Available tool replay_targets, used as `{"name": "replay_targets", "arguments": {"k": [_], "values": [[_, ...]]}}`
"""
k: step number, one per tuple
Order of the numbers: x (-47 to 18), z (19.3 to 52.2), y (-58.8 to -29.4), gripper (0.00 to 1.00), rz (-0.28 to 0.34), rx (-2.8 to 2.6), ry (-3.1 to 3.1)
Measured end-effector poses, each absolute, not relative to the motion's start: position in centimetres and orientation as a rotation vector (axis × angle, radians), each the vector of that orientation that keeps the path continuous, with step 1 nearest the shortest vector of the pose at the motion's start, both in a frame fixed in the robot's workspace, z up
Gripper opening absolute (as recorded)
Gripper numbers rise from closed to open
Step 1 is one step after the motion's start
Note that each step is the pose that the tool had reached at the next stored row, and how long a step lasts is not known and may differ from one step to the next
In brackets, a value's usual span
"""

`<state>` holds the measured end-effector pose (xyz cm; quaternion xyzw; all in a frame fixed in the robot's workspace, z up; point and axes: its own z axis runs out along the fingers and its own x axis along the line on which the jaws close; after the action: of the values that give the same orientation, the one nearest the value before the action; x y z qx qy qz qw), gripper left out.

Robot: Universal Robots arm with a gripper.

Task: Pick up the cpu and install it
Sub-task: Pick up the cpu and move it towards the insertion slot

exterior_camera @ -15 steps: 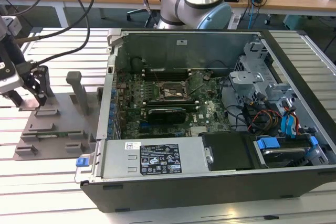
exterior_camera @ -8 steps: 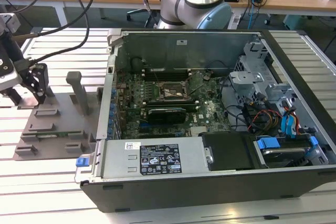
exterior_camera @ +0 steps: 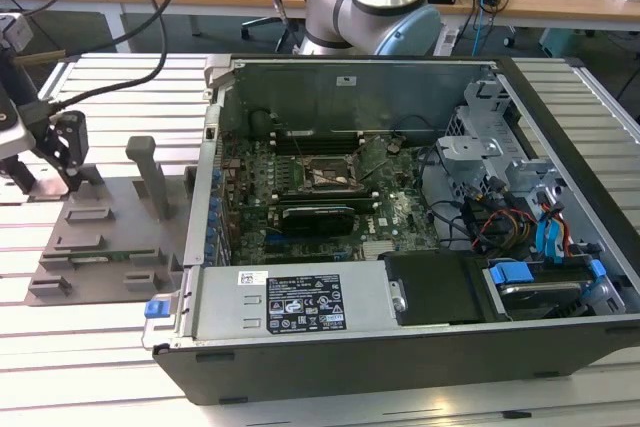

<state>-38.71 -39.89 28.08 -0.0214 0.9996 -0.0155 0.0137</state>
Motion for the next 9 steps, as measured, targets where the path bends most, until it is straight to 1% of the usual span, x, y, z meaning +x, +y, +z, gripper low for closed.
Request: {"name": "replay_targets", "arguments": {"k": [9], "values": [[-38.7, 29.5, -39.9, 0.55, -0.048, -0.067, 3.113]]}}
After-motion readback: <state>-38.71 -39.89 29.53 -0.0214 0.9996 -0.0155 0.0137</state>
